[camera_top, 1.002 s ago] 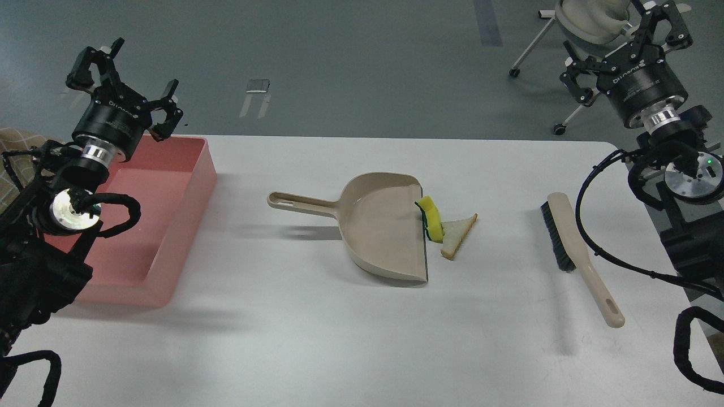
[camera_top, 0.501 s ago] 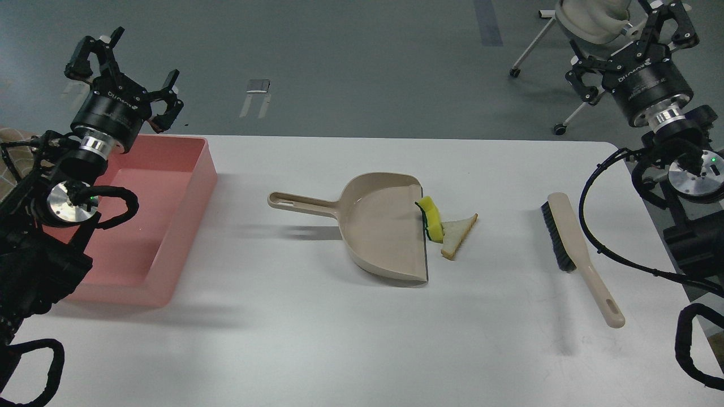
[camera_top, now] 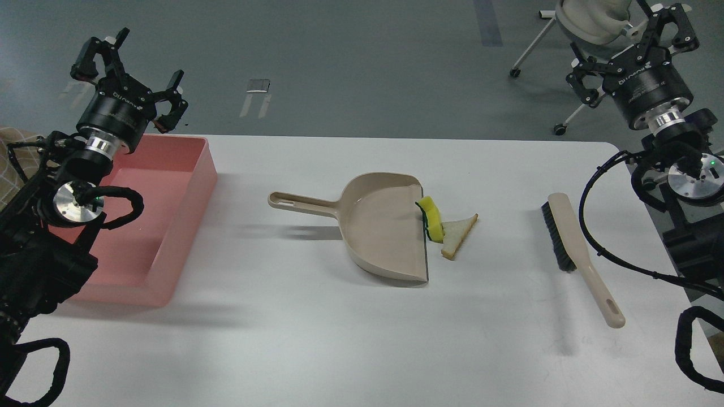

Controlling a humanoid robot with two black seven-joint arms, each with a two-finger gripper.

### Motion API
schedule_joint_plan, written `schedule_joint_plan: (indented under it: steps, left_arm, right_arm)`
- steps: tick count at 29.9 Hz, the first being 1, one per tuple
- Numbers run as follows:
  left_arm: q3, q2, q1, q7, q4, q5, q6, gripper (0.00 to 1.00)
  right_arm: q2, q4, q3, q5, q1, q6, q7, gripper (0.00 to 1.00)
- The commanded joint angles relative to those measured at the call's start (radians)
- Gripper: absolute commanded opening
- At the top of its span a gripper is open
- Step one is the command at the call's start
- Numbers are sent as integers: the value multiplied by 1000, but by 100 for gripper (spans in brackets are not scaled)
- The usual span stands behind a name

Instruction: Sweep and dump garbage into bin

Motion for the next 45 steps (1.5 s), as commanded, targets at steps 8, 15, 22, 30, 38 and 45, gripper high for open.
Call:
schedule_joint_plan:
  steps: [8, 15, 22, 30, 38, 45]
  left_arm:
    - [13, 79, 134, 12, -181, 2, 0, 98]
    - [24, 212, 350, 10, -494, 2, 0, 98]
    - [39, 242, 496, 11, -690, 84, 33, 92]
    - [160, 225, 528, 12, -790, 355, 191, 89]
    - [301, 219, 521, 18, -796, 470, 380, 89]
    - [367, 123, 505, 38, -770, 516, 427, 89]
  right_arm:
    - [-2, 5, 1, 0, 0, 1, 1, 100]
    - [-2, 5, 1, 0, -6, 1, 1, 100]
    - [-1, 7, 1, 0, -18, 3, 1, 100]
    - [-16, 27, 4, 0, -46, 3, 1, 100]
    - [-36, 34, 4, 0, -57, 3, 1, 100]
    - [-31, 37, 6, 0, -57, 3, 1, 100]
